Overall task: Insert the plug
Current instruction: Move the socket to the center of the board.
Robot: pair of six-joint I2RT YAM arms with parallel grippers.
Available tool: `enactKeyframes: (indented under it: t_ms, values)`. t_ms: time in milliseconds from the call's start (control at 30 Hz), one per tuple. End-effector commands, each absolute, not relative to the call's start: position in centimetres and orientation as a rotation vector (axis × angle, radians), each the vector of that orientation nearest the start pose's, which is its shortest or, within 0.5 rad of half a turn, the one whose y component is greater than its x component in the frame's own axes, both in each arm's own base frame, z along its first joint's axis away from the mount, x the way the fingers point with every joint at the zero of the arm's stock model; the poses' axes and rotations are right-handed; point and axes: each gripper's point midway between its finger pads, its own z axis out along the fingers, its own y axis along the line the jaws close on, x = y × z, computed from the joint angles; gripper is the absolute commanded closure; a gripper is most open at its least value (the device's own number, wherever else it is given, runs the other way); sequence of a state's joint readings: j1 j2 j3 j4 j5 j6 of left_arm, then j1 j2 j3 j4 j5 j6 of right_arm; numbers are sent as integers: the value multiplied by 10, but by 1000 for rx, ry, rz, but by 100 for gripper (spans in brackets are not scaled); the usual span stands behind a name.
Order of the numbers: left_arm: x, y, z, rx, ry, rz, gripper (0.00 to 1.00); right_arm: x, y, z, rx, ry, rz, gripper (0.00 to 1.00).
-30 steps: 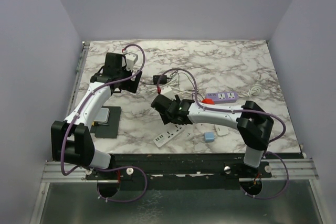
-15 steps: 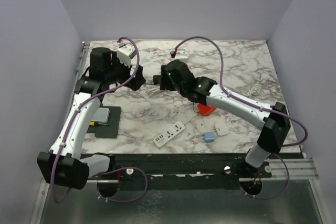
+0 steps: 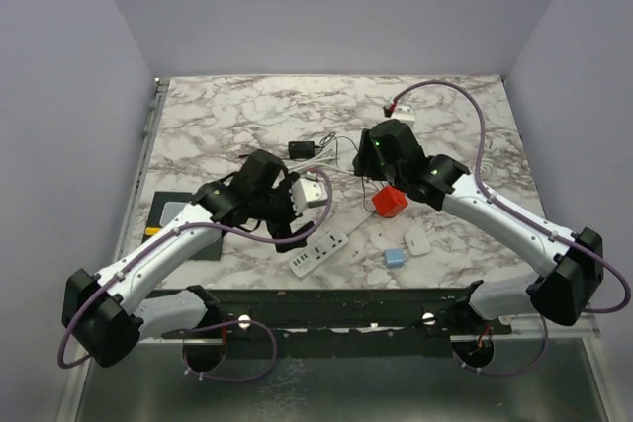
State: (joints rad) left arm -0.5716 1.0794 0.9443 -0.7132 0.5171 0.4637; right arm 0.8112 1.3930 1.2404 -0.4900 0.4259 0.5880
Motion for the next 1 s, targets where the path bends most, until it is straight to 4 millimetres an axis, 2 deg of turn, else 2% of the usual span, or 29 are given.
enactKeyframes:
  t_ms: [0,67,200,367,500,700,733,800,900,967]
  values:
    - [190,-231,136,1527,1991,-514,1,304,205,213,112,2205,250,99]
    - [188,-244,117,1560,2025,-499,1,302,192,211,136,2206,206,99]
    - [182,-270,92,1590,2054,-460,1,299,174,221,162,2168,158,99]
    - [186,-285,60,1569,2097,-336,1,300,162,234,168,2134,125,99]
    - [198,-282,42,1556,2131,-199,1,298,160,238,166,2123,129,99]
    - [213,-263,27,1552,2159,-32,1,298,166,240,142,2120,177,99]
    - [215,-259,26,1546,2162,-29,4,299,168,239,133,2122,180,99]
    - [218,-249,25,1548,2168,-35,19,301,174,236,116,2130,193,99]
    - [224,-239,26,1551,2168,-38,34,303,185,231,94,2142,232,100]
    - [231,-233,27,1532,2180,-45,41,305,190,228,92,2144,258,100]
